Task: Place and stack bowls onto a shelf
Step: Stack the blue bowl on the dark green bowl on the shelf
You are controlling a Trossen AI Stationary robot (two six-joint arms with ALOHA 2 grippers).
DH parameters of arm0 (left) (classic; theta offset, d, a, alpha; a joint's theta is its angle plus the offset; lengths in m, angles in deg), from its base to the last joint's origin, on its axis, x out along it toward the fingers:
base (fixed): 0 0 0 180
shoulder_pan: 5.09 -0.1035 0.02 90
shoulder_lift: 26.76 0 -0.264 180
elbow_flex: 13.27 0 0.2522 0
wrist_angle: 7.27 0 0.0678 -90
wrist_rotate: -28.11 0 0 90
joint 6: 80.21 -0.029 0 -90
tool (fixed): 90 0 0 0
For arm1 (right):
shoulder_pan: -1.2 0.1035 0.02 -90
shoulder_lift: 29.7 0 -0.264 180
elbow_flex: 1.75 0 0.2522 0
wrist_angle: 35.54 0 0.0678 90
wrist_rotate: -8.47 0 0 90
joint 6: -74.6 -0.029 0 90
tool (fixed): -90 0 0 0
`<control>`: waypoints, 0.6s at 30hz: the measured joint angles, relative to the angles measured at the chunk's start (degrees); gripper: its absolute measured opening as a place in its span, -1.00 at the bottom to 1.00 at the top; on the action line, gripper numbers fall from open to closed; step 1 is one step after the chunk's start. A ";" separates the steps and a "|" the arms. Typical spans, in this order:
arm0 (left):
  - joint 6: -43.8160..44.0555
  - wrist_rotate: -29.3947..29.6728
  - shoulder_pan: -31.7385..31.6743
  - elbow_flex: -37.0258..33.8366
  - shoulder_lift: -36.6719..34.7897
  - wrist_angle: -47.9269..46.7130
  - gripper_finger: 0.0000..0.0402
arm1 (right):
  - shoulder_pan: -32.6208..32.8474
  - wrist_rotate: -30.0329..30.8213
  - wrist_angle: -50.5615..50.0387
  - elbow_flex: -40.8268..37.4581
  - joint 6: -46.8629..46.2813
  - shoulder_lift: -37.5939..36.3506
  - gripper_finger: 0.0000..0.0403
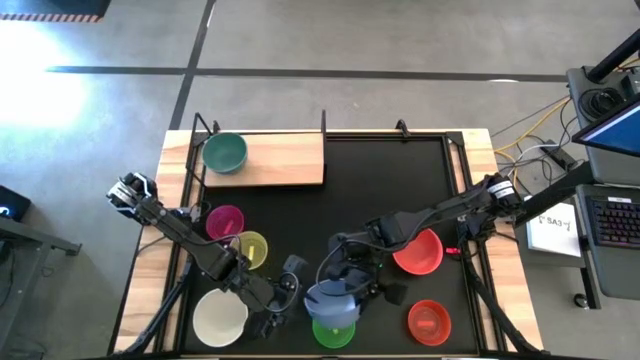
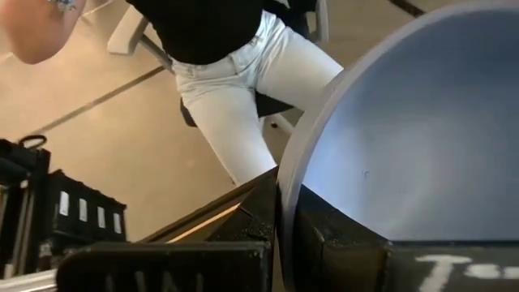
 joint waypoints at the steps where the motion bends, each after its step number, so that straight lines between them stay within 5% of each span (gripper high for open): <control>1: -0.02 -0.27 0.00 0.00 0.00 0.06 -0.24 | 0.00 0.00 0.00 0.30 0.56 0.00 -0.96; 8: 0.21 -6.63 0.04 0.00 0.11 1.32 -0.33 | -0.02 0.07 0.50 2.69 4.83 -0.02 -0.96; 18: -0.15 -15.83 -0.18 0.00 0.11 1.94 -0.95 | -0.07 0.41 3.27 3.07 4.56 -0.02 -0.92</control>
